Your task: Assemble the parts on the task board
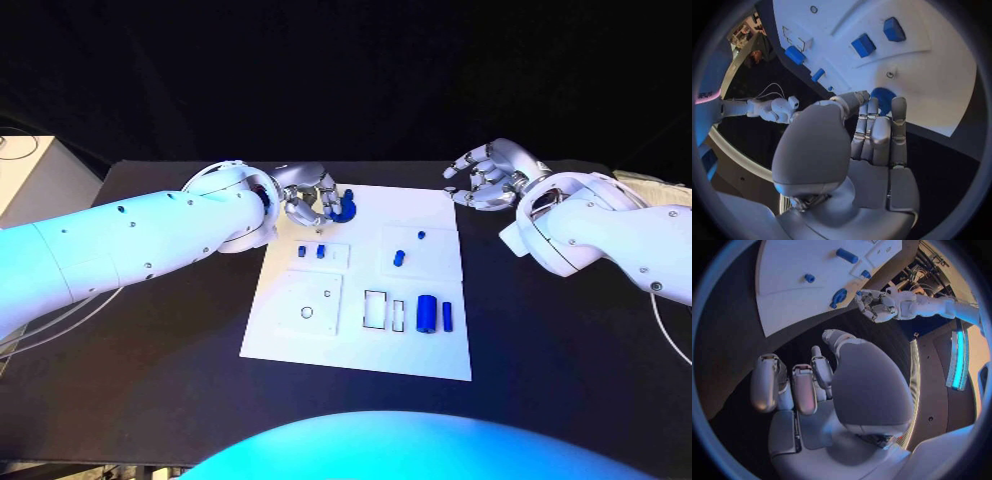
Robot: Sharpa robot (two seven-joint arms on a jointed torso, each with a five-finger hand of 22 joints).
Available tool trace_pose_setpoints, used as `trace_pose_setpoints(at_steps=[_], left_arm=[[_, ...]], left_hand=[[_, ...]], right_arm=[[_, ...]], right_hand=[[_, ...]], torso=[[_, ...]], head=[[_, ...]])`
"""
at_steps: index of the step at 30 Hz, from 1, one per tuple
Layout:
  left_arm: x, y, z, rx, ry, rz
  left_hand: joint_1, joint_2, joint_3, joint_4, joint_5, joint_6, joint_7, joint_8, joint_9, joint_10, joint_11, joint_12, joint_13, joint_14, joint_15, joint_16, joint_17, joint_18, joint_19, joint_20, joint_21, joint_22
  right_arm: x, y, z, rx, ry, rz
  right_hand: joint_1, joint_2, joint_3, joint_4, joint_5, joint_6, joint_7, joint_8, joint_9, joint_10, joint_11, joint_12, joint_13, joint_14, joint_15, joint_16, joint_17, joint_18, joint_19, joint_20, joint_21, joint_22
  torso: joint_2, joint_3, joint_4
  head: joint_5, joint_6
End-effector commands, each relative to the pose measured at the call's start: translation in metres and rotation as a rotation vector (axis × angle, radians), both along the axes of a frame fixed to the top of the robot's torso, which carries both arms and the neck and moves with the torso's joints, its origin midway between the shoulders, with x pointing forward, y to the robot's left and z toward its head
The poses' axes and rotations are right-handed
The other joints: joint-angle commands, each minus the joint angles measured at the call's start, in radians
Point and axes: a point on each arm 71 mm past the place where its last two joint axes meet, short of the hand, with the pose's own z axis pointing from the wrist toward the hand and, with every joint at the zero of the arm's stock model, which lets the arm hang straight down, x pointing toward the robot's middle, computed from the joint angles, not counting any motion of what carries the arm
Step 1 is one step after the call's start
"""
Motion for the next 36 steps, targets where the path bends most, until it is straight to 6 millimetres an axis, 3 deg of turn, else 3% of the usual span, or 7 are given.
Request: trace_pose_setpoints(at_steps=[1, 6, 11, 19, 27, 36], left_arm=[[-0.001, 0.004, 0.002, -0.04, 0.032, 0.005], [-0.001, 0.015, 0.003, -0.037, 0.039, 0.026], [0.0, 0.023, 0.001, 0.0, 0.06, 0.04], [0.003, 0.025, -0.007, 0.058, 0.067, 0.044], [0.003, 0.026, -0.012, 0.08, 0.076, 0.043], [0.002, 0.026, -0.014, 0.097, 0.1, 0.033]], left_hand=[[-0.014, 0.0, 0.0, -0.001, -0.002, 0.009, 0.0, -0.005, -0.001, 0.007, 0.002, -0.003, -0.001, 0.009, 0.0, 0.006, -0.001, 0.015, 0.004, -0.005, 0.002, 0.0], [-0.015, 0.0, -0.001, -0.001, -0.002, 0.01, 0.0, -0.005, 0.0, 0.008, 0.001, -0.005, -0.001, 0.009, 0.0, 0.005, -0.002, 0.015, 0.004, -0.005, 0.002, 0.0], [-0.015, 0.0, -0.001, -0.002, -0.002, 0.012, 0.0, -0.005, 0.001, 0.009, 0.001, -0.005, -0.001, 0.009, 0.0, 0.005, -0.003, 0.015, 0.004, -0.005, 0.001, 0.0], [-0.016, 0.0, -0.001, -0.002, -0.002, 0.012, -0.001, -0.005, 0.001, 0.01, 0.001, -0.006, -0.002, 0.007, 0.0, 0.004, -0.008, 0.015, 0.003, -0.005, 0.001, 0.0], [-0.019, -0.002, -0.003, -0.002, -0.003, 0.014, -0.001, -0.006, 0.002, 0.011, 0.001, -0.009, -0.002, 0.006, 0.0, 0.004, -0.009, 0.015, 0.003, -0.005, 0.0, -0.001], [-0.021, -0.003, -0.004, -0.001, -0.003, 0.014, -0.001, -0.007, 0.003, 0.012, 0.001, -0.011, -0.003, 0.006, 0.0, 0.004, -0.01, 0.015, 0.002, -0.005, -0.001, -0.001]], right_arm=[[0.0, 0.0, 0.0, -0.005, -0.004, 0.011], [0.0, 0.0, -0.001, -0.006, -0.002, 0.009], [-0.001, -0.001, -0.002, -0.007, 0.0, 0.007], [-0.001, -0.001, -0.003, -0.007, 0.002, 0.008], [-0.001, -0.001, -0.003, -0.006, 0.002, 0.007], [-0.001, -0.002, -0.003, -0.006, 0.003, 0.006]], right_hand=[[-0.008, -0.004, 0.005, -0.003, 0.003, -0.006, 0.002, 0.004, 0.0, -0.005, -0.001, 0.002, 0.001, 0.055, -0.005, -0.004, 0.099, 0.019, -0.003, 0.0, -0.001, 0.114], [-0.008, -0.004, 0.005, -0.003, 0.003, -0.006, 0.002, 0.004, 0.0, -0.005, -0.001, 0.002, 0.001, 0.055, -0.005, -0.004, 0.099, 0.019, -0.003, 0.0, -0.001, 0.114], [-0.008, -0.004, 0.005, -0.003, 0.003, -0.006, 0.002, 0.004, 0.0, -0.005, -0.001, 0.002, 0.001, 0.055, -0.005, -0.004, 0.099, 0.019, -0.003, 0.0, -0.001, 0.114], [-0.008, -0.004, 0.005, -0.003, 0.003, -0.006, 0.002, 0.004, 0.0, -0.005, -0.001, 0.002, 0.001, 0.055, -0.005, -0.004, 0.099, 0.019, -0.003, 0.0, -0.001, 0.114], [-0.008, -0.004, 0.005, -0.003, 0.003, -0.006, 0.002, 0.004, 0.0, -0.005, -0.001, 0.002, 0.001, 0.055, -0.005, -0.004, 0.099, 0.019, -0.003, 0.0, -0.001, 0.114], [-0.008, -0.004, 0.005, -0.003, 0.003, -0.006, 0.002, 0.004, 0.0, -0.005, -0.001, 0.002, 0.001, 0.055, -0.005, -0.004, 0.099, 0.019, -0.003, 0.0, -0.001, 0.114]], torso=[[-0.001, 0.0006, 0.0014], [0.001, -0.0013, -0.0002], [0.001, 0.0003, -0.0004], [0.002, -0.0012, -0.0004], [0.002, 0.0009, -0.002], [0.003, 0.0, -0.0009]], head=[[0.001, 0.0], [0.002, 0.0], [0.006, 0.0], [0.009, 0.0], [0.01, 0.0], [0.01, 0.0]])
